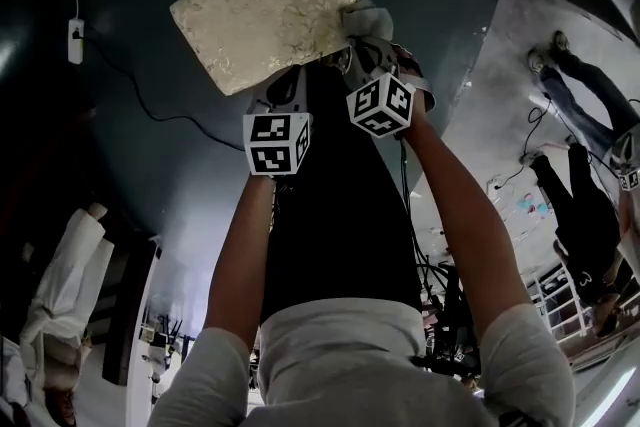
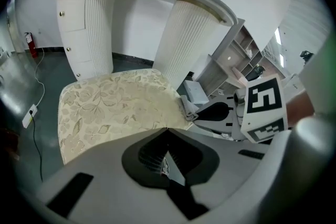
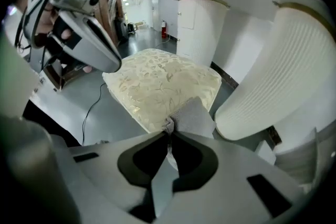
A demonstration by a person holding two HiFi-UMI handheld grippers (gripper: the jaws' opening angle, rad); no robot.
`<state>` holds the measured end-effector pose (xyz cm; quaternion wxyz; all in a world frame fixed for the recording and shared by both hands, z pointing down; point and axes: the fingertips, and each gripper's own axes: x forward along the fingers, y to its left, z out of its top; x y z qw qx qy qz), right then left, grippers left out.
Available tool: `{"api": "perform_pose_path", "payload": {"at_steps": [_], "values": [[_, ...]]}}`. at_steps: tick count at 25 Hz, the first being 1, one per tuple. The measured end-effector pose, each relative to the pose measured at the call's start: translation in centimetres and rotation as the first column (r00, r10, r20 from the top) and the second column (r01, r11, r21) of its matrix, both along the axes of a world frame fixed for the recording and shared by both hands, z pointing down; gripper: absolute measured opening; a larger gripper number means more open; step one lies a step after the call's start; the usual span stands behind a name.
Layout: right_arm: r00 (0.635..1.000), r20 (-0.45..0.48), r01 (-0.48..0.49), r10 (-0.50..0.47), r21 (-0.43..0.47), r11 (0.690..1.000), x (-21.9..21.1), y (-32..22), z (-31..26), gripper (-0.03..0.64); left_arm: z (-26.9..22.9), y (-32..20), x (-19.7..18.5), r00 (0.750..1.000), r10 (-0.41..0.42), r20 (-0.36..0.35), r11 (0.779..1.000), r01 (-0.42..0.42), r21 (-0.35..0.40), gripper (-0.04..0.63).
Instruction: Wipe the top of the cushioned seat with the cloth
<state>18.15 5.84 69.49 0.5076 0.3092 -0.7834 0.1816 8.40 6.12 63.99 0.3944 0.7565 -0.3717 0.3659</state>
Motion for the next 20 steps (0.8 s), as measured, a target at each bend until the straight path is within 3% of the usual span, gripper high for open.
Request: {"api": "perform_pose_path", "payload": {"at_steps": [6, 8, 10, 14, 16, 18, 20], "values": [[0.981, 0.080, -0.182, 0.179, 0.036, 0.983, 0.6, 0.1, -2.8, 0.029, -2.4, 1.5, -1.6, 0.999, -0.038, -0.034, 0.996, 0.041, 0.074, 0.015], [0.959, 0.127, -0.257, 0.252, 0.022, 0.966, 0.2, 0.6, -3.9, 0.029, -3.6, 1.9, -2.7, 0.998, -0.046, -0.031, 0.993, 0.049, 0.106, 0.015], [0.907, 0.209, -0.367, 0.365, -0.030, 0.930, -0.3, 1.4, -5.2, 0.029, -5.0, 2.5, -3.7, 0.999, -0.036, -0.012, 0.988, 0.037, 0.151, 0.015], [0.697, 0.406, -0.564, 0.591, -0.198, 0.801, -1.8, 2.8, -9.4, 0.029, -8.9, 3.0, -5.7, 0.994, -0.102, -0.037, 0.970, 0.107, 0.219, 0.015], [0.626, 0.466, -0.593, 0.625, -0.237, 0.770, -2.3, 2.8, -12.3, 0.029, -11.5, 2.7, -6.4, 0.988, -0.143, -0.059, 0.953, 0.154, 0.259, 0.015], [0.615, 0.499, -0.594, 0.610, -0.216, 0.775, -2.9, 3.0, -15.7, 0.029, -14.4, 2.6, -6.8, 0.986, -0.152, -0.066, 0.939, 0.165, 0.303, 0.015], [0.636, 0.517, -0.585, 0.573, -0.160, 0.795, -3.7, 3.6, -19.4, 0.029, -17.3, 3.1, -7.2, 0.986, -0.147, -0.079, 0.930, 0.165, 0.330, 0.015]]}}
